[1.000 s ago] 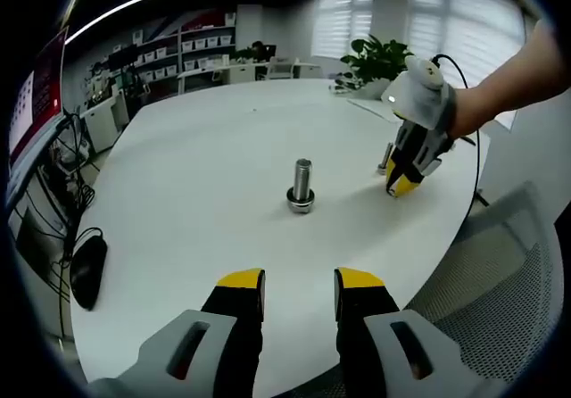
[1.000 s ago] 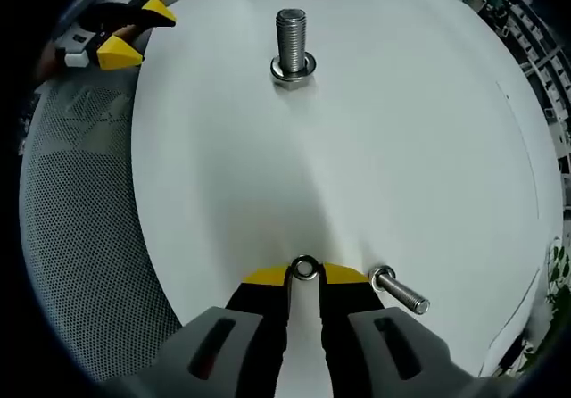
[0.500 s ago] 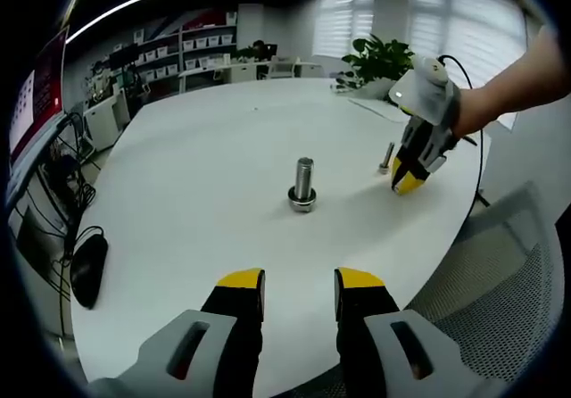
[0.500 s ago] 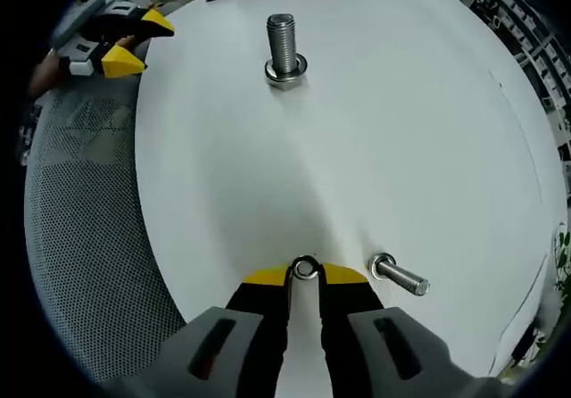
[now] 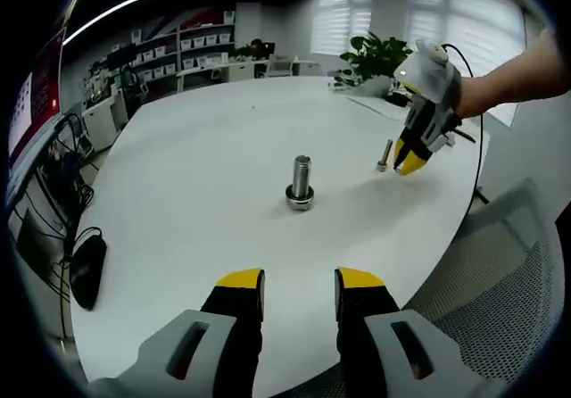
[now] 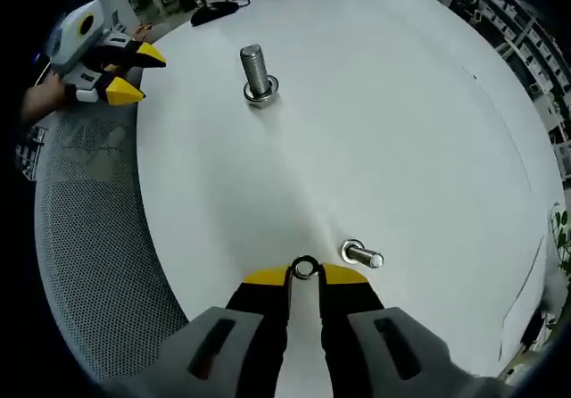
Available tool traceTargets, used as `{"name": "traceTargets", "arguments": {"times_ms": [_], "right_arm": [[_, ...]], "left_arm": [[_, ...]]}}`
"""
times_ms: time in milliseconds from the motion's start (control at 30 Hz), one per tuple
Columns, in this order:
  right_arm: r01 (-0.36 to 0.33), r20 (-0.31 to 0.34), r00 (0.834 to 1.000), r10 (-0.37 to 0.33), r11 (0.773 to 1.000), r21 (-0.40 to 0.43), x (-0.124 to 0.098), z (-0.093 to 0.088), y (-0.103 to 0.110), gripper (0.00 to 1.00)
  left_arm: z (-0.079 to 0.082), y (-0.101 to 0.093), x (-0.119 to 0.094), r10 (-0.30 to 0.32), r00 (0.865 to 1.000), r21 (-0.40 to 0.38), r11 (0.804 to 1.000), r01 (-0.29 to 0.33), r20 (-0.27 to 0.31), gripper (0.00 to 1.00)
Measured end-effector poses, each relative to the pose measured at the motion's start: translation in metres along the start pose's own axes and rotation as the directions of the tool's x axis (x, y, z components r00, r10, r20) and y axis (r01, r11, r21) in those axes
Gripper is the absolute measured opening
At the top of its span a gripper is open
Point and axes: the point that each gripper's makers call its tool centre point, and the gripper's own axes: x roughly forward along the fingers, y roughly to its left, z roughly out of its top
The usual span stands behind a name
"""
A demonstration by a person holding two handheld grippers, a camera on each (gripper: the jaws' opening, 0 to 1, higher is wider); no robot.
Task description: Place the washer onto the threaded stud by aligning its center hole with the stud, sliding it down to the base, and recovering from edge contact or off-axis alignment until the washer reaches the visible bottom stop.
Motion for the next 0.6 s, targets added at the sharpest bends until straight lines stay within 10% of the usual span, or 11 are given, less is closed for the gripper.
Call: {"name": "traceTargets", "arguments": {"times_ms": [600], "right_arm": [[0.051, 0.058, 0.997, -0.053, 0.998, 0.03, -0.027, 0.007, -0.023, 0.14]], "left_arm": [[0.001, 0.001, 0.0, 0.002, 1.0, -0.004, 1.0, -0.002, 0.005, 0.29]]}}
